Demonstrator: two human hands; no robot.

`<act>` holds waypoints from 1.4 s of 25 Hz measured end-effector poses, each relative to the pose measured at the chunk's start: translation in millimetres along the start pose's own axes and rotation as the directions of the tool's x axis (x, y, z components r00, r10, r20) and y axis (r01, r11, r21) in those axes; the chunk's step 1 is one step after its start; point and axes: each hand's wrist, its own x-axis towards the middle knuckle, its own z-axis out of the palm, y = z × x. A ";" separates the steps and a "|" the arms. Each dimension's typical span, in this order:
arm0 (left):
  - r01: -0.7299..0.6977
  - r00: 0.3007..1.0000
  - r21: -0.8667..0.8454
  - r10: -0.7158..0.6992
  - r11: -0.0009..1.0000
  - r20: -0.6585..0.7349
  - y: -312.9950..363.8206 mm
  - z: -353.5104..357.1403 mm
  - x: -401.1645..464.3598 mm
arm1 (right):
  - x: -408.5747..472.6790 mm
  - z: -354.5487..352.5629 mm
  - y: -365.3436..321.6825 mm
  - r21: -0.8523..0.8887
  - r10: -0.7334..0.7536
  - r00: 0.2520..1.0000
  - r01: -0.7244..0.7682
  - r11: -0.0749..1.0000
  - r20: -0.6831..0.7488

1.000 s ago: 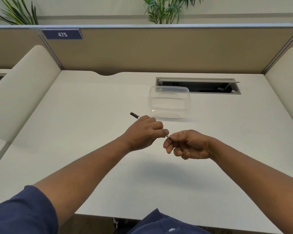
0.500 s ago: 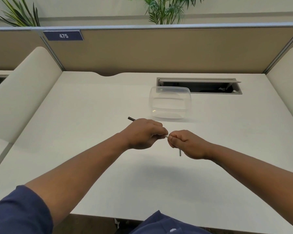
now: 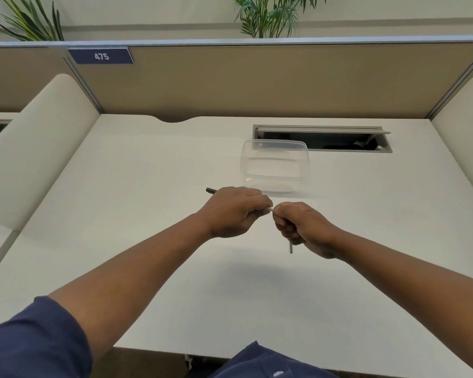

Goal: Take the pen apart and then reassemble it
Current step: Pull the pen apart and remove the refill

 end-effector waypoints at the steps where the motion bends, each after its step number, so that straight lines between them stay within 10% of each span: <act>1: -0.001 1.000 0.007 0.001 1.000 -0.015 0.0 0.3 -0.1 | -0.2 0.3 -1.0 0.039 0.008 1.000 -0.008 0.999 0.000; 6: 0.210 0.963 -0.192 -0.169 0.959 0.209 2.9 -13.7 6.1 | -2.9 -5.3 -5.2 -0.336 -0.155 0.986 0.127 0.933 -0.056; 15: 0.453 0.806 -0.437 -0.146 0.777 0.574 -3.0 -44.9 27.3 | 2.1 -23.4 -12.6 -0.882 -0.505 0.821 0.418 0.215 0.266; 18: 0.409 0.840 -0.317 -0.218 0.856 0.496 -5.2 -37.8 26.9 | 3.8 -17.6 -5.6 -0.788 -0.399 0.913 0.305 0.535 0.082; 21: 0.377 0.876 -0.220 -0.269 0.900 0.400 -5.5 -31.6 25.9 | 9.2 -10.3 -6.3 -0.167 -0.083 0.995 0.072 0.983 -0.056; 24: 0.355 0.898 -0.191 -0.277 0.915 0.343 -6.7 -26.8 25.1 | 11.1 -16.2 -12.3 0.164 0.164 0.984 -0.173 0.971 0.067; 26: 0.345 0.899 -0.179 -0.270 0.921 0.344 -8.3 -22.8 24.2 | 11.1 -25.3 -14.5 -0.176 0.162 0.984 -0.149 0.973 0.067; 29: 0.364 0.889 -0.161 -0.291 0.917 0.354 -11.1 -19.1 21.8 | 11.1 -38.6 -14.3 -0.811 -0.015 0.999 0.051 0.583 0.052; 35: 0.379 0.879 -0.138 -0.309 0.915 0.362 -11.1 -18.1 20.0 | 13.3 -38.6 -12.7 -0.472 0.019 0.999 -0.030 0.881 -0.029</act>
